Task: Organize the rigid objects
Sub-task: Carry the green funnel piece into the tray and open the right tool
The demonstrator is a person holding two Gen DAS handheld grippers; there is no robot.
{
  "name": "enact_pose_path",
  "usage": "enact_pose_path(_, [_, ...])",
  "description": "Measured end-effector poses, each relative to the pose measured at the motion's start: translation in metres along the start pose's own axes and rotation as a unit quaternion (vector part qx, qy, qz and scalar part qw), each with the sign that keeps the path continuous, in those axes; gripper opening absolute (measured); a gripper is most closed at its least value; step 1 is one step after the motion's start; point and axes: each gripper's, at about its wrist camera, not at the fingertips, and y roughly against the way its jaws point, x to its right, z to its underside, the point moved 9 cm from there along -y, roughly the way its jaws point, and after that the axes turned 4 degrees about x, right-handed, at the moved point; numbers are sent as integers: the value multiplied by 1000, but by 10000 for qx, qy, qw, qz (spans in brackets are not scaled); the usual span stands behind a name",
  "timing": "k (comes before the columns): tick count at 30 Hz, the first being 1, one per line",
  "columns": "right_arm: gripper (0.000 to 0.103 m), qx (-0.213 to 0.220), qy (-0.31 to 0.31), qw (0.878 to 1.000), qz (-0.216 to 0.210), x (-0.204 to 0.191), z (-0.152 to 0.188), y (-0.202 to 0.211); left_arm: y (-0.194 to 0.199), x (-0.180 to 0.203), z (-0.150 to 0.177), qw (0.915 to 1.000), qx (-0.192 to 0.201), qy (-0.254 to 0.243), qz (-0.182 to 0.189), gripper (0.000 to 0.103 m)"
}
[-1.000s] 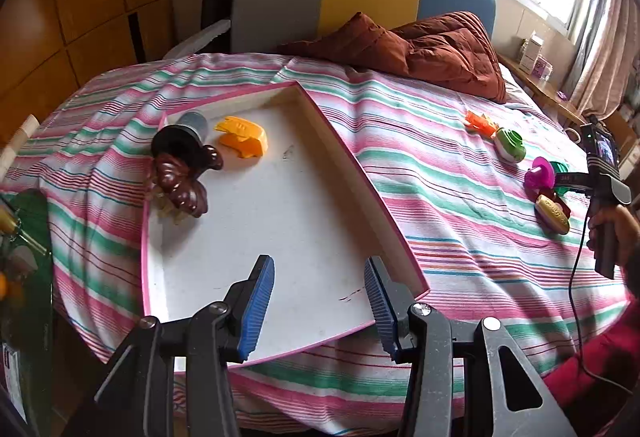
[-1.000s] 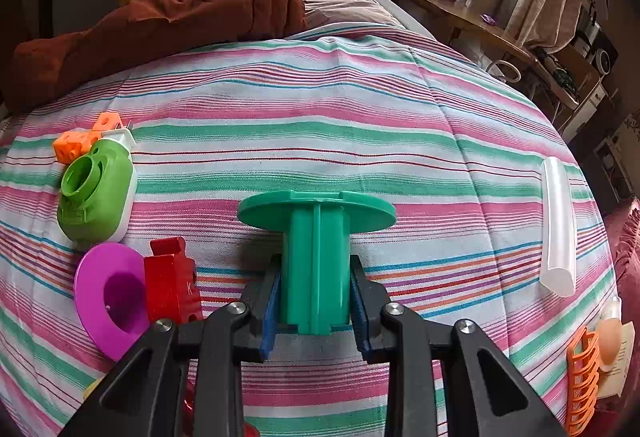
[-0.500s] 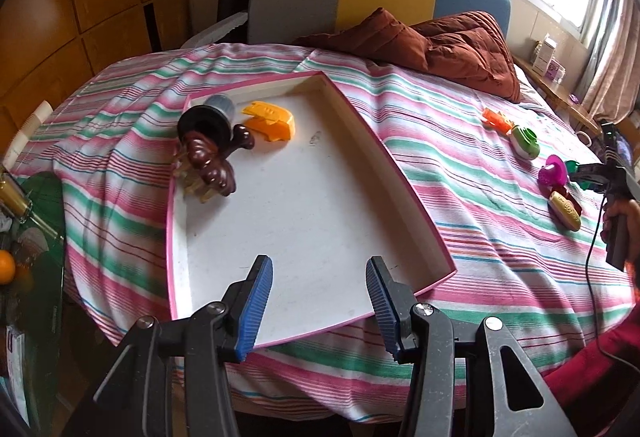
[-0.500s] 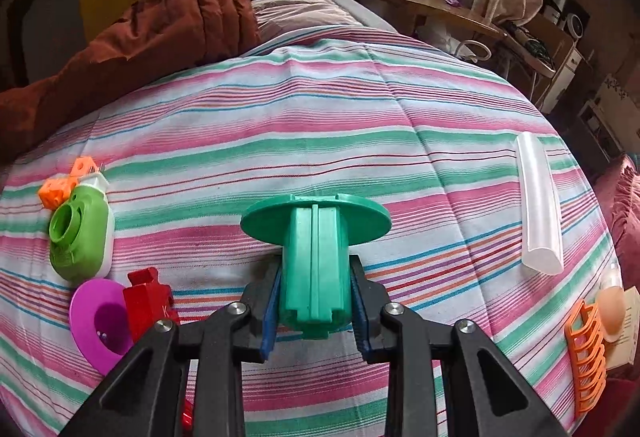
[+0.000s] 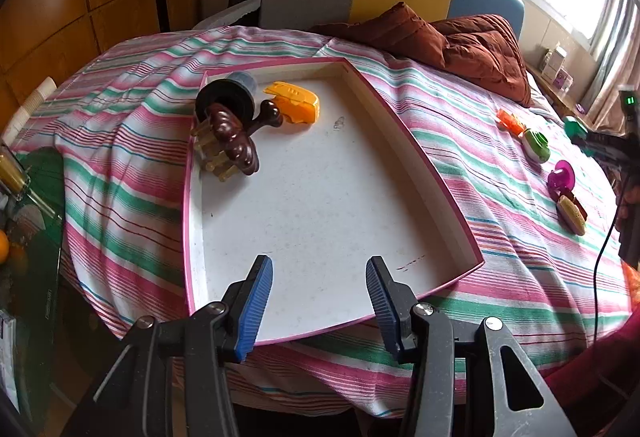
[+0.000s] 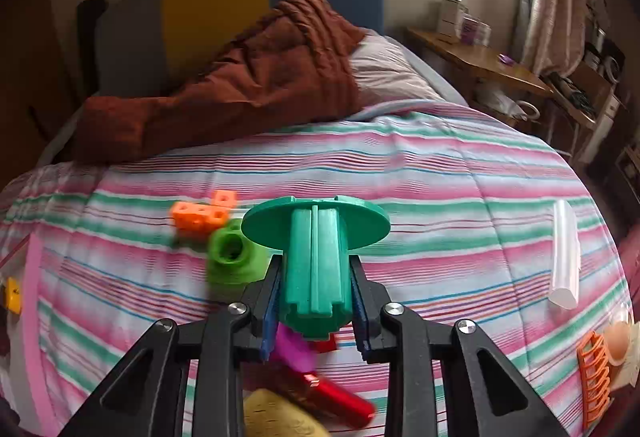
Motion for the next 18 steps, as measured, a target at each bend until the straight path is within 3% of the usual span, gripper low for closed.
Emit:
enact_pose_path(4, [29, 11, 615, 9953, -750, -90, -2, 13, 1, -7, 0, 9999, 29, 98, 30, 50])
enact_pose_path(10, [29, -154, 1334, 9745, -1797, -228, 15, 26, 5, -22, 2, 9997, 62, 250, 20, 50])
enact_pose_path(18, [29, -511, 2026, 9492, -2353, -354, 49, 20, 5, -38, 3, 9989, 50, 468, 32, 50])
